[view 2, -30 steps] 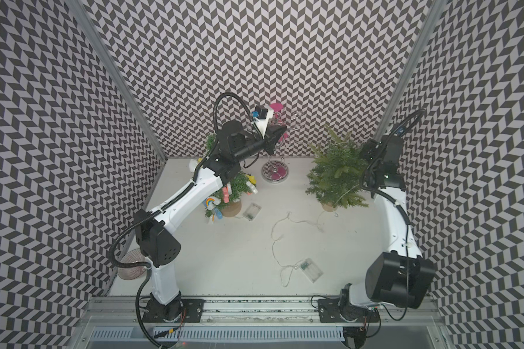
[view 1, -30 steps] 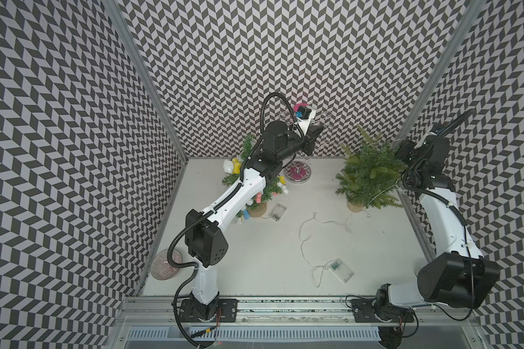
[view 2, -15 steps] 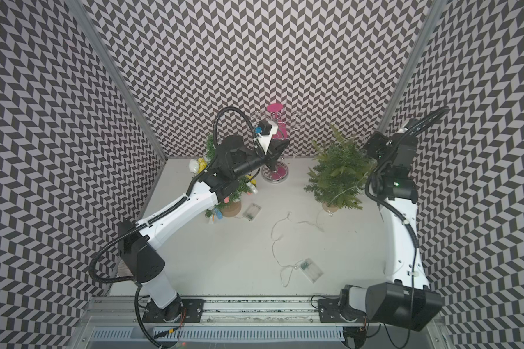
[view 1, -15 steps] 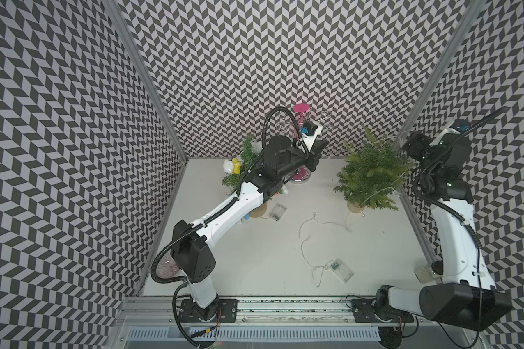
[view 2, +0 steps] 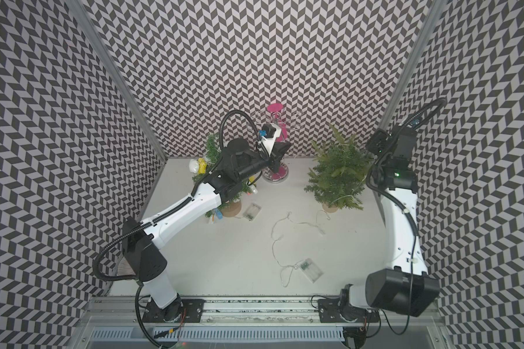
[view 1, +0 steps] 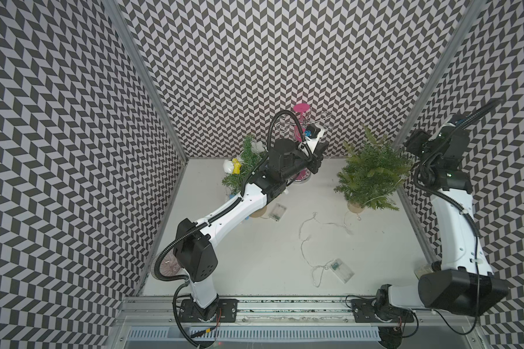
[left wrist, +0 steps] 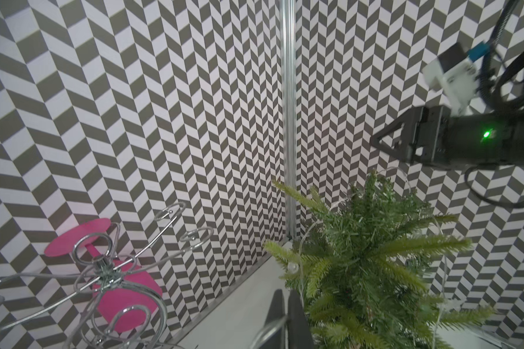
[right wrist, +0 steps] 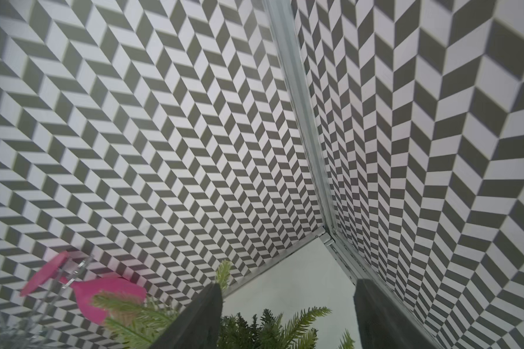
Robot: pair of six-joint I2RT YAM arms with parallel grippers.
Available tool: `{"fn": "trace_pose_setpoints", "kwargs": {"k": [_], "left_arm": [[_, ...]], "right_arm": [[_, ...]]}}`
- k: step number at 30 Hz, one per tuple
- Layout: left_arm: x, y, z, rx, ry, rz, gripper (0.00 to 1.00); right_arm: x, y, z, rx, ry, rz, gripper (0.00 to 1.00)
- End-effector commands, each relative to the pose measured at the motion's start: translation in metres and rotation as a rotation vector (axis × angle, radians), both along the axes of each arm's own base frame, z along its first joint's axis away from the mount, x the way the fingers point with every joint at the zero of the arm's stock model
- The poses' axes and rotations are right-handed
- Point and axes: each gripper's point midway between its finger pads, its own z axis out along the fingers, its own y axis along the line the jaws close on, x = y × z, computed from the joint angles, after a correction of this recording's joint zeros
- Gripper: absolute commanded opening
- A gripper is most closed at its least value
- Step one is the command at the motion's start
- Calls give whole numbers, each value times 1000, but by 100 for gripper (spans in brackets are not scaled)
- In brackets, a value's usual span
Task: Wrap string light around the christmas tree
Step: Wrap the light string around the Christmas tree.
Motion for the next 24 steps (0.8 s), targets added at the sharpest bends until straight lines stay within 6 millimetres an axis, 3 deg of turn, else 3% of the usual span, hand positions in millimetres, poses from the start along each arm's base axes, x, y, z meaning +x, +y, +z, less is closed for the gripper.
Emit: {"fn": "trace_pose_setpoints", "kwargs": {"k": [1, 4, 10, 16, 17, 19, 22, 24], "left_arm": [[0, 1, 7, 1, -12, 7, 0], [-5, 2, 2, 12, -15, 3, 0], [-16, 6, -7, 21, 3, -20, 0], [-9, -8, -14, 46, 22, -54, 0], [-9, -11, -14, 56, 25, -63, 0], [-17, -12, -19, 78, 19, -70, 0], [-31, -7, -26, 74, 0, -75, 0], [-42, -10, -28, 94, -12, -82, 0]], "right_arm": [[-15, 8, 3, -6, -57, 31, 76], [-34, 10, 26, -27, -139, 23, 79], [-14, 6, 13, -7, -8, 29, 82], [-26, 7, 31, -21, -58, 15, 85], [-28, 9, 34, -19, -66, 27, 93], [-42, 16, 42, -17, -89, 43, 99], [-67, 24, 60, -25, -149, 51, 99], [-79, 33, 60, -5, -147, 87, 99]]}}
